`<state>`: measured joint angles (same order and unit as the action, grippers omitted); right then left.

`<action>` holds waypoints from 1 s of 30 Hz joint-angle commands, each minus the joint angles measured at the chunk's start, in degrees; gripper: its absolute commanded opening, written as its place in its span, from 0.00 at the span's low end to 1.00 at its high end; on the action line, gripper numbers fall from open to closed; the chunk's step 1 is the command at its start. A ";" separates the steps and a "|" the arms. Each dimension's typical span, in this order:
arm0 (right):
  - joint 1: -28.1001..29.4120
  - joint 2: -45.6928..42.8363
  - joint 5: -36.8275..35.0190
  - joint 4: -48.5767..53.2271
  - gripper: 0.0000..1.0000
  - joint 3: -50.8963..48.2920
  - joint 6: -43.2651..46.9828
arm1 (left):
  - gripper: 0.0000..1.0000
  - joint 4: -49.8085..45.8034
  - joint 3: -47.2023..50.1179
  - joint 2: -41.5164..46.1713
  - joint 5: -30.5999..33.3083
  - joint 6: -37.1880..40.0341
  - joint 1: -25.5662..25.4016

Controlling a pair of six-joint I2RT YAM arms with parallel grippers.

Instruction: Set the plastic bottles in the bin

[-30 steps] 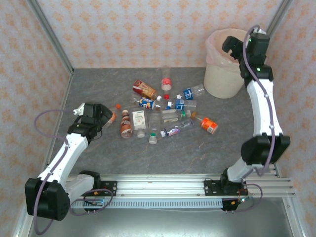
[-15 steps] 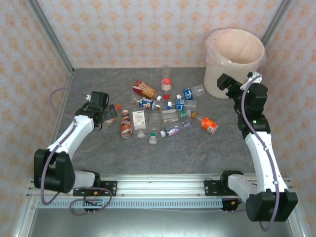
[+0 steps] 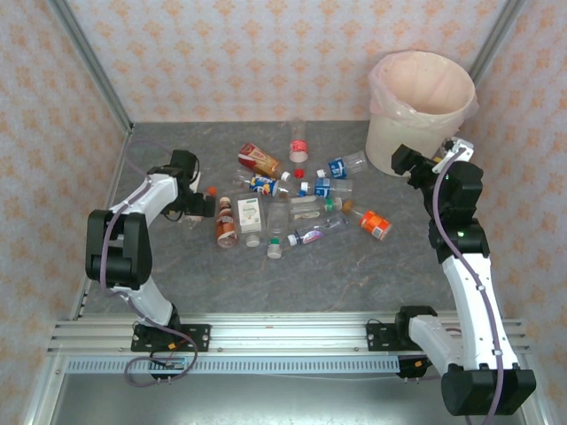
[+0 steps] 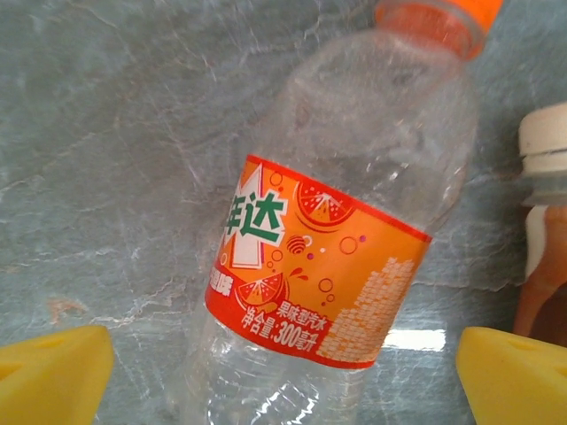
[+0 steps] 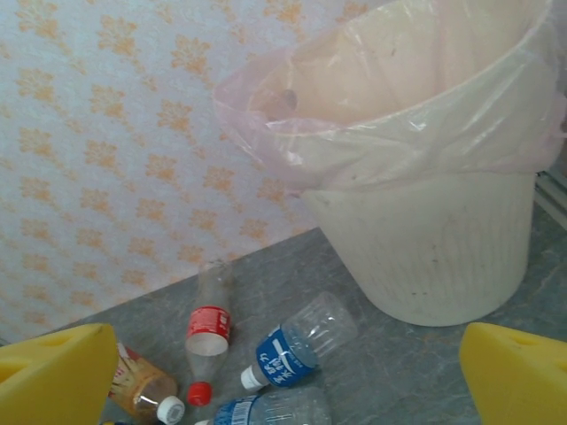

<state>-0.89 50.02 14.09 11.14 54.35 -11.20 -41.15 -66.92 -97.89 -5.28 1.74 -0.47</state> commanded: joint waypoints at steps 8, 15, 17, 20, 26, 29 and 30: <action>0.27 0.25 -3.25 0.99 0.99 2.41 2.35 | 0.92 4.08 1.12 -2.86 -3.59 7.31 0.73; 0.27 -0.03 -3.77 1.33 0.99 2.07 2.07 | 0.76 8.25 3.88 -3.50 -0.94 7.75 0.80; 0.27 0.06 -4.06 1.33 0.99 2.08 2.11 | 0.74 8.51 4.08 -3.72 0.22 7.72 0.72; 0.27 0.01 -4.41 1.10 0.99 2.32 1.72 | 0.68 9.30 4.44 -4.20 2.63 7.51 0.70; 0.27 -0.34 -4.60 1.68 0.99 2.17 0.83 | 0.53 12.48 6.76 -2.66 2.81 7.04 -0.37; 0.27 -0.71 -4.63 1.80 0.99 1.58 0.09 | 0.44 13.10 7.23 -1.11 4.80 6.57 -1.31; 0.27 -0.84 -4.59 1.75 0.99 1.20 -0.13 | 0.41 13.42 7.36 -0.39 5.51 6.37 -1.47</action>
<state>-0.89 50.33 10.44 12.64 54.65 -10.28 -29.45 -60.93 -100.20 -2.90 8.88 -1.10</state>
